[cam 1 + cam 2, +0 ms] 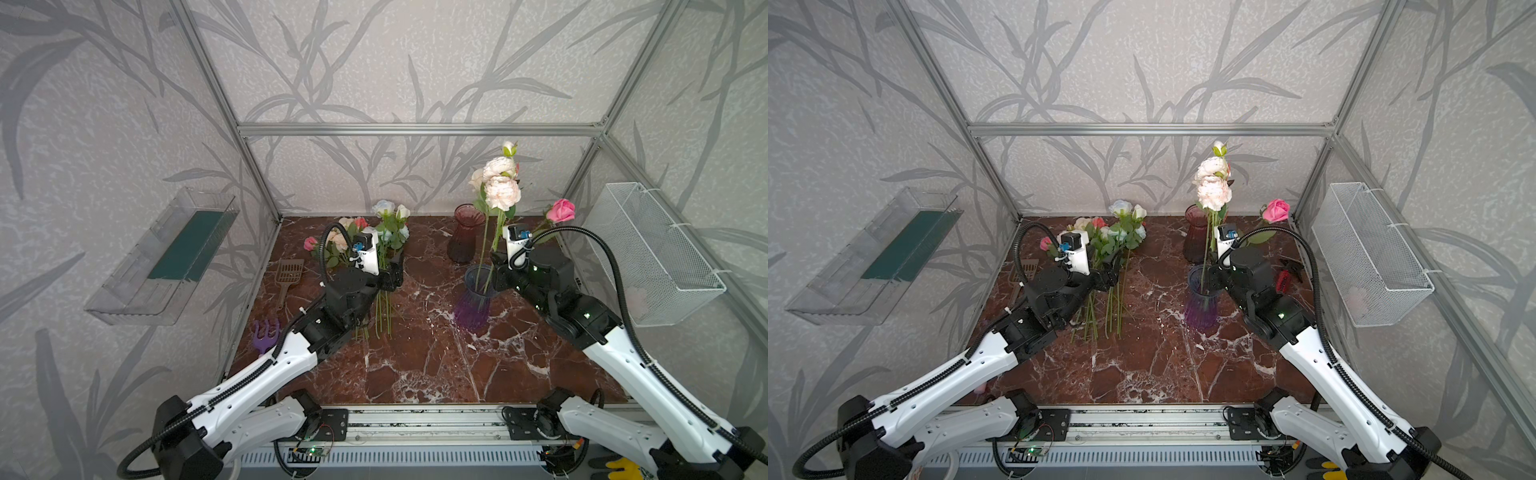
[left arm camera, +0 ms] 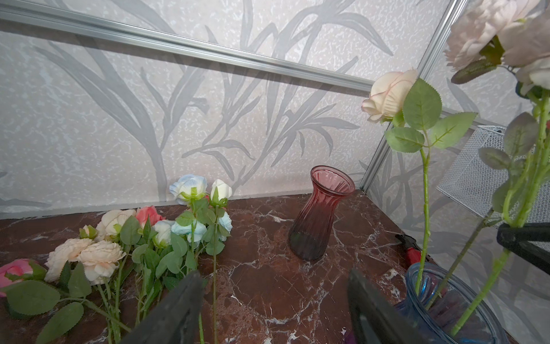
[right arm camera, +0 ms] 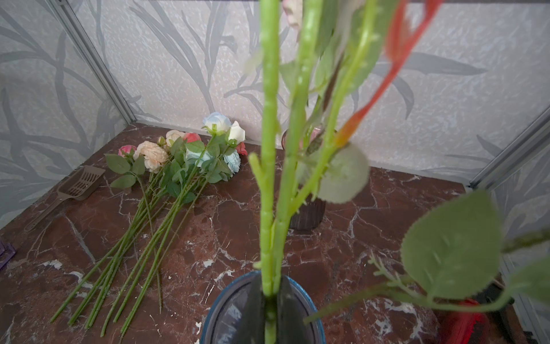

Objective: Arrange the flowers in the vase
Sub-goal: 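Lower the pale pink rose into the vase with right gripper while left draws back, then open the right gripper and withdraw it while left lowers toward the rose bunch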

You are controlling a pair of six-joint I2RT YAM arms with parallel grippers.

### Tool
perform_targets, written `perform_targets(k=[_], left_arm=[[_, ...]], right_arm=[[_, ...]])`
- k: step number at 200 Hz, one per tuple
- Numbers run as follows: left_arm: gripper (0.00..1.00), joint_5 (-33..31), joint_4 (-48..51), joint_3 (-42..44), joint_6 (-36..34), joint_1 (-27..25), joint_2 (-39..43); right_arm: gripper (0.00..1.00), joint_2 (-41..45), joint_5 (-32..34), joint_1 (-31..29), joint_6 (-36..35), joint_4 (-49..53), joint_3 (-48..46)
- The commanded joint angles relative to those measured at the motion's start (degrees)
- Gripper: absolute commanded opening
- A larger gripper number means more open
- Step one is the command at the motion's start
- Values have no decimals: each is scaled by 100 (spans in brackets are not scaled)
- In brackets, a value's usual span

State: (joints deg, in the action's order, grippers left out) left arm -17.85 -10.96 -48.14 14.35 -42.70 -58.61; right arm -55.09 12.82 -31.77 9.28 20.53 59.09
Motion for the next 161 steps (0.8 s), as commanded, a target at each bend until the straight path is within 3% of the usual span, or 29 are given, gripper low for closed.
perform_targets(k=[1, 20, 46, 126, 161], left_arm=[[77, -70, -47, -13, -20, 13, -22], [77, -44, -47, -22, -20, 23, -62], [77, -61, -43, -13, -20, 26, -153], [78, -229, 114, -92, -60, 42, -397], [82, -301, 543, -352, 25, 130, -642]], right_arm=[[9, 326, -6, 5, 298, -189, -168], [16, 435, 31, 9, 363, -121, -267], [18, 517, -16, 5, 416, -39, -257], [30, 53, -255, -7, 580, 880, 974], [32, 205, -333, -359, 755, 1306, 1317]])
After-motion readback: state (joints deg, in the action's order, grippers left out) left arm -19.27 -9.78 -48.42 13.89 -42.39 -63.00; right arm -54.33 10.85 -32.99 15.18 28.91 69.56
